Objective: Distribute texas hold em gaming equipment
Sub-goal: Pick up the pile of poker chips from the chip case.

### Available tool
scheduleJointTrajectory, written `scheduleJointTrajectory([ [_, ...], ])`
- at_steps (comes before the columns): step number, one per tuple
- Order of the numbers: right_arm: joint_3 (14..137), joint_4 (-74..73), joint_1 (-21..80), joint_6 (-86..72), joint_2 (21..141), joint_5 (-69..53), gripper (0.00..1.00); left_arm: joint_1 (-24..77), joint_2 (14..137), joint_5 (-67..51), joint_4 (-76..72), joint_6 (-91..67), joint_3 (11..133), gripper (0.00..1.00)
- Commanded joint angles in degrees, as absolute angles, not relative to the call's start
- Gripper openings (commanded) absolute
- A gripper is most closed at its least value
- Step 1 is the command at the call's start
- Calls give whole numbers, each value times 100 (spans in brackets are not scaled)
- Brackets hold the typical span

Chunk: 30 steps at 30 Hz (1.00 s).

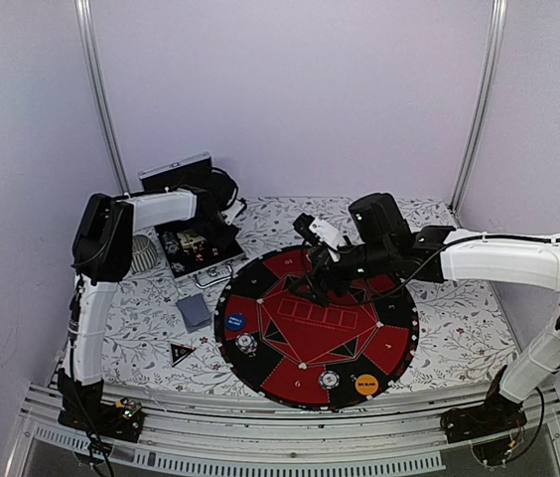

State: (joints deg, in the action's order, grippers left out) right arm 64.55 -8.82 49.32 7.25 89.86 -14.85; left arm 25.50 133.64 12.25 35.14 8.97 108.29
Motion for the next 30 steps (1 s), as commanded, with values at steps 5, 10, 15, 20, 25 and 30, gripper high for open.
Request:
scheduleJointTrajectory([
  [5,6627,-953,4902,703,9045,-1532,99,2443,13722,876,3574,982,11257,40],
  [10,6623,-967,4897,712,9027,-1514,99,2350,13870,817,3788,894,11338,39],
  [15,6635,-972,4902,703,9044,-1529,99,2283,13928,962,3823,848,11354,37],
  [20,6630,-988,4902,691,9004,-1521,99,2235,13911,1091,3855,794,11380,24],
  [25,6665,-993,4901,686,8967,-1498,99,2241,13610,854,3773,682,11365,0],
  [30,6714,-1042,4897,707,8849,-1273,99,2241,12966,668,3692,421,11389,0],
])
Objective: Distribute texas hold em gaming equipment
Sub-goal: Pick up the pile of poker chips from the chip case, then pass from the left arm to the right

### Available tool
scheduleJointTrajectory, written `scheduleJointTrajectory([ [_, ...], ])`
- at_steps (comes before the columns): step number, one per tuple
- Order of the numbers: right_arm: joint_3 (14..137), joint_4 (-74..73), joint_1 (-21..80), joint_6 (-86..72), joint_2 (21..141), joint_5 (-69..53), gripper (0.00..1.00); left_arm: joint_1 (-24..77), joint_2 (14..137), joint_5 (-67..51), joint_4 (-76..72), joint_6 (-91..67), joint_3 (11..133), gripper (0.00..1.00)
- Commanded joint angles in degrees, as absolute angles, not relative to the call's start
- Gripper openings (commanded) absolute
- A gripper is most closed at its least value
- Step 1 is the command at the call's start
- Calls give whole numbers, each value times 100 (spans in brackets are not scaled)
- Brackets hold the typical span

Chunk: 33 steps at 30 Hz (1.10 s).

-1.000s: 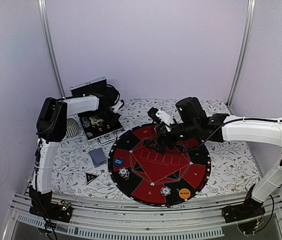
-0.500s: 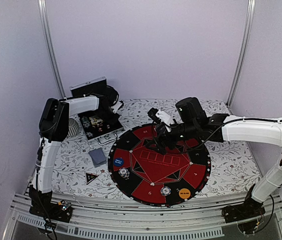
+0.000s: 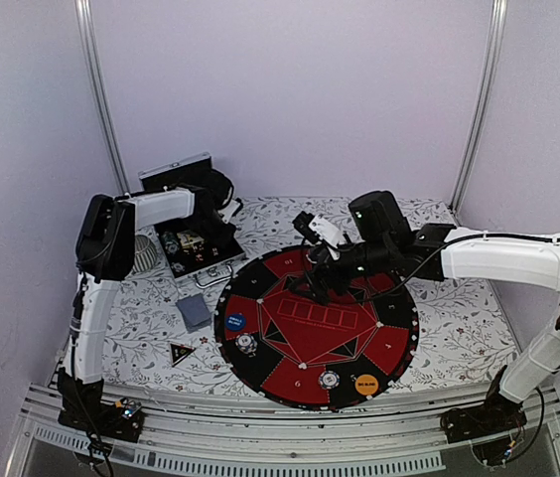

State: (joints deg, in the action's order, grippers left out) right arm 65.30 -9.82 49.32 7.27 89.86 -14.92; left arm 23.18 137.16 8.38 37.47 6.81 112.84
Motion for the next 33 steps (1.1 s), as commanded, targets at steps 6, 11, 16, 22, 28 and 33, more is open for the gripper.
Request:
scheduleJointTrajectory([
  [6,6664,-1038,4898,720,8366,-683,99,2260,11684,-322,3585,-589,11011,0],
  [11,6830,-856,5019,1208,8301,295,99,2834,10197,-2837,2370,-2251,9236,0],
  [16,6657,232,5580,2379,8334,488,99,3655,9739,-3751,1759,-3020,8358,0],
  [22,6630,426,5674,2676,8504,268,98,4186,9295,-4053,1313,-3550,7857,0],
  [28,6313,348,5682,3049,8262,-451,92,4262,9106,-4041,1202,-3731,7664,0],
  [33,6090,633,5719,3511,8270,-300,91,4317,9080,-4055,1145,-3771,7563,0],
])
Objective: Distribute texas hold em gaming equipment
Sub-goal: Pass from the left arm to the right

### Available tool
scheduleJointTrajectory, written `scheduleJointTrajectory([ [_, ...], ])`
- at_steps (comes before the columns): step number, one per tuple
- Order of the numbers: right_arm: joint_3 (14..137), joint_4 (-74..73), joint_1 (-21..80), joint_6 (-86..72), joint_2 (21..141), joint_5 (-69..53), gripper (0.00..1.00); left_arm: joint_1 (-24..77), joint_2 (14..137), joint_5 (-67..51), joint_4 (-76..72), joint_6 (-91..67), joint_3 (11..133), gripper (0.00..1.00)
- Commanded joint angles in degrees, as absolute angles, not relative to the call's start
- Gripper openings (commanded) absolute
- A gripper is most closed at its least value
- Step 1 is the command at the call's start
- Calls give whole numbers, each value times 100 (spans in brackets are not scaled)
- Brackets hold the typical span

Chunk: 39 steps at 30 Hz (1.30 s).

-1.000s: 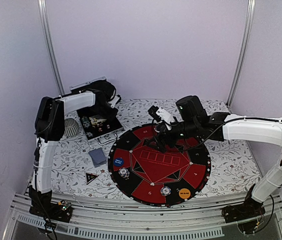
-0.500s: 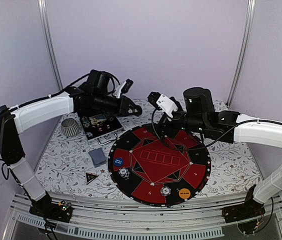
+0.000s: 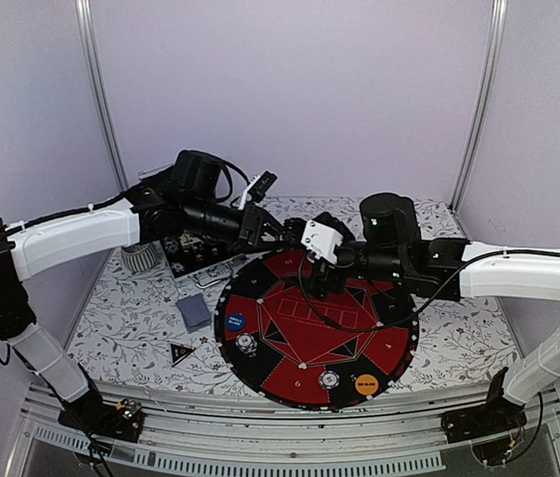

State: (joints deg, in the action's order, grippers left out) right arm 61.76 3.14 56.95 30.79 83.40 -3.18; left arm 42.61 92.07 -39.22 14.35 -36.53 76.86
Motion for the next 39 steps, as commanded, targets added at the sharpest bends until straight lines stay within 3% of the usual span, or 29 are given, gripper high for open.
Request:
scheduleJointTrajectory([
  [1,6175,621,5716,3559,8356,-110,87,4323,9075,-4044,1143,-3779,7553,0],
  [5,6466,610,5721,3556,8653,323,66,4340,9050,-4054,1102,-3801,7520,0],
  [7,6538,615,5722,3513,8740,411,62,4340,9036,-4042,1101,-3821,7488,0],
  [14,6605,398,5721,3095,8785,508,66,4381,9089,-4085,874,-3994,7260,0],
  [19,6247,-354,5715,2405,8153,159,82,4478,9210,-3729,1278,-3704,7207,0],
  [27,5744,-1491,5298,482,6824,-869,97,4761,9333,-3468,974,-3819,6857,0],
  [30,5805,-2041,4908,-691,6613,-1171,98,5040,9536,-3259,1387,-3536,6985,0],
  [35,5903,-3200,4880,-1459,6747,-1099,96,5406,9437,-3259,1192,-3662,6302,0],
  [39,5683,-3327,4885,-1999,6715,-1444,93,5791,9238,-2932,1137,-3721,5869,0],
])
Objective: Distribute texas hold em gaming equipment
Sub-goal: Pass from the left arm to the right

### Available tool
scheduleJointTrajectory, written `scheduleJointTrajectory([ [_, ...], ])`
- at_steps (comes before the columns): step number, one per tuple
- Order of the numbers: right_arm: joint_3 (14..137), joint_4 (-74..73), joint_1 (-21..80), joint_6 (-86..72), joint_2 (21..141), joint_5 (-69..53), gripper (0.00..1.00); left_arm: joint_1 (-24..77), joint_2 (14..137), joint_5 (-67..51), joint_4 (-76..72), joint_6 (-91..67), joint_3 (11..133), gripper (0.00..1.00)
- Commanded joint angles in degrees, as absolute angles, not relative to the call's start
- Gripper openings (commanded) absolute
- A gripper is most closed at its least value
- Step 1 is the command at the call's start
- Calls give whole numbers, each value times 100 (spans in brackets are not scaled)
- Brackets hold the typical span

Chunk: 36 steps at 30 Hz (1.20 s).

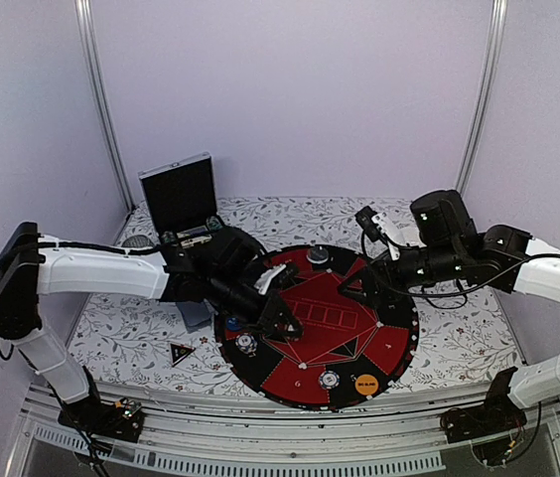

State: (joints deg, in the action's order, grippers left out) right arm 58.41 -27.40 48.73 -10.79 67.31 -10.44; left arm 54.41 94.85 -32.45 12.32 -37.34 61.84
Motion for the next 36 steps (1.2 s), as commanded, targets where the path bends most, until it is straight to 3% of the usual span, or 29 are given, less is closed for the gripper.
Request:
scheduleJointTrajectory([
  [1,5618,-3312,4880,-2157,6689,-1470,91,5873,9178,-2838,1111,-3702,5790,0],
  [5,5380,-2827,4927,-2643,6662,-2220,80,6227,8803,-2875,241,-3486,5382,0],
  [12,5651,-2322,5665,-2570,6835,-2505,80,6394,8319,-2959,-1474,-3877,4712,0],
  [18,5715,-2578,5682,-2533,6983,-2196,84,6748,8608,-1443,220,-3026,5414,0],
  [25,5466,-2709,5685,-2608,6796,-2077,84,6765,8627,-1823,62,-3070,5216,0],
  [32,5404,-2756,5679,-2534,6716,-1971,85,7092,9035,-45,1900,-2245,5651,0],
  [36,5386,-2853,5682,-2490,6780,-1884,85,7153,9436,-655,2195,-1825,5849,0],
])
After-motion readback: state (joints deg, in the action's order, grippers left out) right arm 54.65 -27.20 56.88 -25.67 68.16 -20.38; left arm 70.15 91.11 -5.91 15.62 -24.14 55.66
